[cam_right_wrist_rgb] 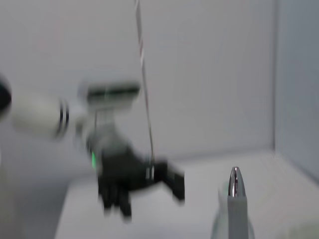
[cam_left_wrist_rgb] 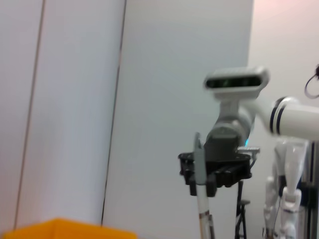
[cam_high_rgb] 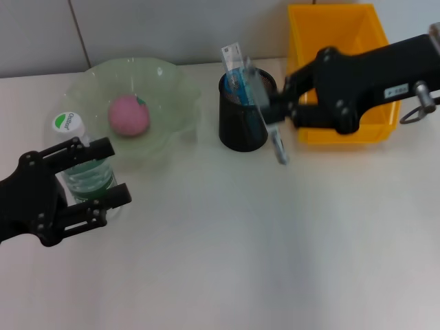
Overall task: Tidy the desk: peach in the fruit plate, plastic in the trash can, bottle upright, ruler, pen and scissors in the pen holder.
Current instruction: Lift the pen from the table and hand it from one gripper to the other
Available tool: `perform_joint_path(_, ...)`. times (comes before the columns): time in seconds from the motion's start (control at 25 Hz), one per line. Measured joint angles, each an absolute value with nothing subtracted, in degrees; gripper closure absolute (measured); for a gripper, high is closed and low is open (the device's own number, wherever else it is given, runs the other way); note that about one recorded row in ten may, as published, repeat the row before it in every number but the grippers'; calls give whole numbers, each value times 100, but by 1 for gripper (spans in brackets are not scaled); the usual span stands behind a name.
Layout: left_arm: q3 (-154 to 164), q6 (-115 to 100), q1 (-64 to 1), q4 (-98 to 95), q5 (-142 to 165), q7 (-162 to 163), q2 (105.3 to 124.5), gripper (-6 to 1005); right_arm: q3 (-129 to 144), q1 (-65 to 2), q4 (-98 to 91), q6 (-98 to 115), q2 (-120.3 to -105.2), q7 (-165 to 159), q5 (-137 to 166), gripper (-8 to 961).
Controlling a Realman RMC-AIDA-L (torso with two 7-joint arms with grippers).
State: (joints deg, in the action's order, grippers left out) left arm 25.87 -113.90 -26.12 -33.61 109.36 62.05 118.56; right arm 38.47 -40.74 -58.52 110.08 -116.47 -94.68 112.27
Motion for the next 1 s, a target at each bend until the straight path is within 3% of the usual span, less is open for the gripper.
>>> perform_joint_path(0.4, 3570, -11404, -2377, -3211, 9621, 5686, 11859, 263, 3739, -3472, -4347, 10619, -11669, -9198, 9671, 828)
perform_joint_path(0.76, 4283, -11421, -2306, -3231, 8789, 5578, 11857, 263, 3837, -3393, -3632, 10716, -11670, -8927, 9245, 828)
perform_joint_path(1.0, 4606, -11408, -2423, -3693, 8764, 6603, 11853, 262, 4039, -3436, -3765, 11032, -11584, -8923, 9260, 828)
